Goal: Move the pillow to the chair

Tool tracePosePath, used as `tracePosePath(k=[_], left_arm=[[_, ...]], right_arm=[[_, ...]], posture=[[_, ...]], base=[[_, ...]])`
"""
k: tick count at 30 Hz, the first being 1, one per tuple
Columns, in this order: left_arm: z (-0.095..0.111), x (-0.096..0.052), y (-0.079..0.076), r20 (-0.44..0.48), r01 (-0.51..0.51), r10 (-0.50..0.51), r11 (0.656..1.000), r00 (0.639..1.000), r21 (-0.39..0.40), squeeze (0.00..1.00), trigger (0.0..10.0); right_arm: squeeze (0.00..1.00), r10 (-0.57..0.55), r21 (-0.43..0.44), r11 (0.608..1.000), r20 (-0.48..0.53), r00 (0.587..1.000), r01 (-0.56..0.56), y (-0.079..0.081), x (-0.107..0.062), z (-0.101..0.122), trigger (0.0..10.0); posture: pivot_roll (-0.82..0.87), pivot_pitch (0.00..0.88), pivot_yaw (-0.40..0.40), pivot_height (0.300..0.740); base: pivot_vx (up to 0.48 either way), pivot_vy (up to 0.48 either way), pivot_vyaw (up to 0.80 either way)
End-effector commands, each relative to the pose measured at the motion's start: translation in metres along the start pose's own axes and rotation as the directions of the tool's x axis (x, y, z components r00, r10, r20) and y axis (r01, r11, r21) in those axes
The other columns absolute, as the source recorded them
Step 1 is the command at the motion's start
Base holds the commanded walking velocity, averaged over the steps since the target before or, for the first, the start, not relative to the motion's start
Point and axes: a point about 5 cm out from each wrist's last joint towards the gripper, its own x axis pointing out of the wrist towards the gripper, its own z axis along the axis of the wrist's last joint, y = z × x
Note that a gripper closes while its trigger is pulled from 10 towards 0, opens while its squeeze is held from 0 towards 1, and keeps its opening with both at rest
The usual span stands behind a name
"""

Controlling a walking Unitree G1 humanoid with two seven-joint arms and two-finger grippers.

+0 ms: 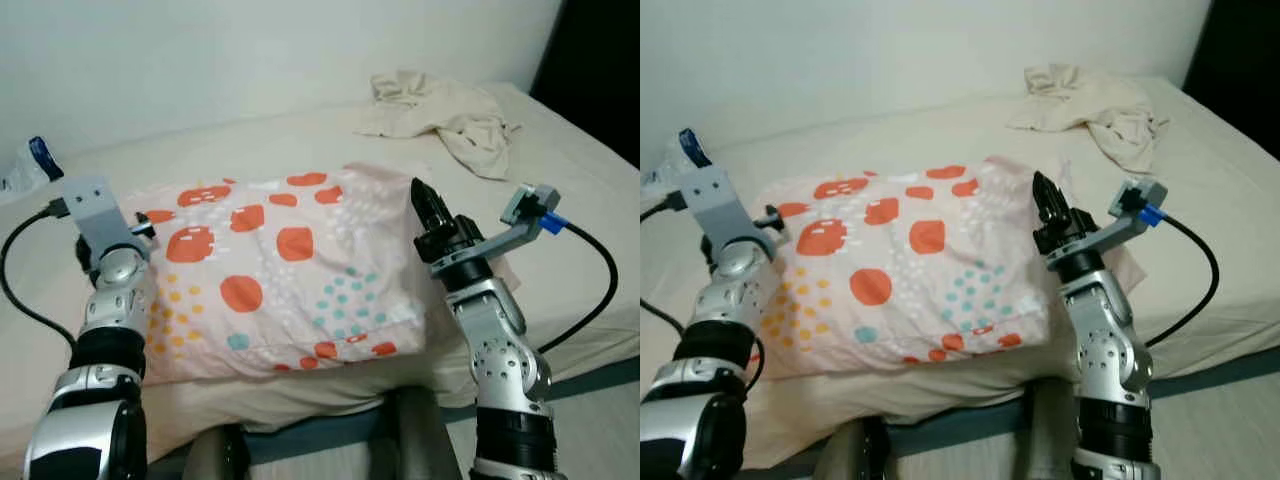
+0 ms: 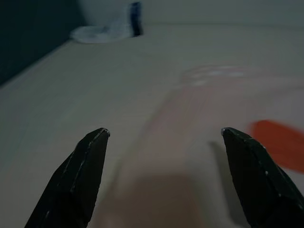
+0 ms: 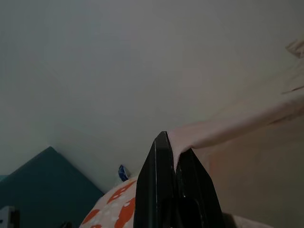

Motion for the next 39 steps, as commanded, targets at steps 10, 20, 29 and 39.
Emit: tracePosePath(k=[10, 20, 29, 39], left_arm=[[-0.023, 0.007, 0.02, -0.074, 0.026, -0.011, 0.979, 0.997, 0.2, 0.0, 10.0], [-0.039, 0.006, 0.008, -0.257, 0.188, -0.153, 0.975, 0.954, 0.117, 0.0, 10.0], [-0.041, -0.002, -0.02, -0.299, 0.356, -0.353, 0.933, 0.886, -0.047, 0.0, 10.0], [-0.049, -0.008, -0.028, -0.309, 0.502, -0.493, 0.863, 0.813, -0.057, 0.0, 10.0]], right_arm=[[0.0, 0.024, 0.021, 0.999, -0.025, 0.999, -0.024, 0.01, -0.003, -0.005, 0.0], [0.0, -0.002, 0.026, 1.0, -0.035, 0.999, 0.003, 0.011, -0.013, -0.007, 0.0], [0.0, -0.018, 0.026, 0.999, -0.038, 0.999, 0.019, 0.013, -0.019, -0.006, 0.0], [0.0, -0.037, 0.025, 0.999, -0.046, 0.998, 0.038, 0.016, -0.026, -0.003, 0.0]], posture=[[-0.13, 0.199, 0.141, 0.546], [-0.15, 0.23, 0.145, 0.546], [-0.17, 0.251, 0.143, 0.546], [-0.2, 0.275, 0.139, 0.546]], base=[[0.0, 0.0, 0.0], [0.0, 0.0, 0.0], [0.0, 0.0, 0.0], [0.0, 0.0, 0.0]])
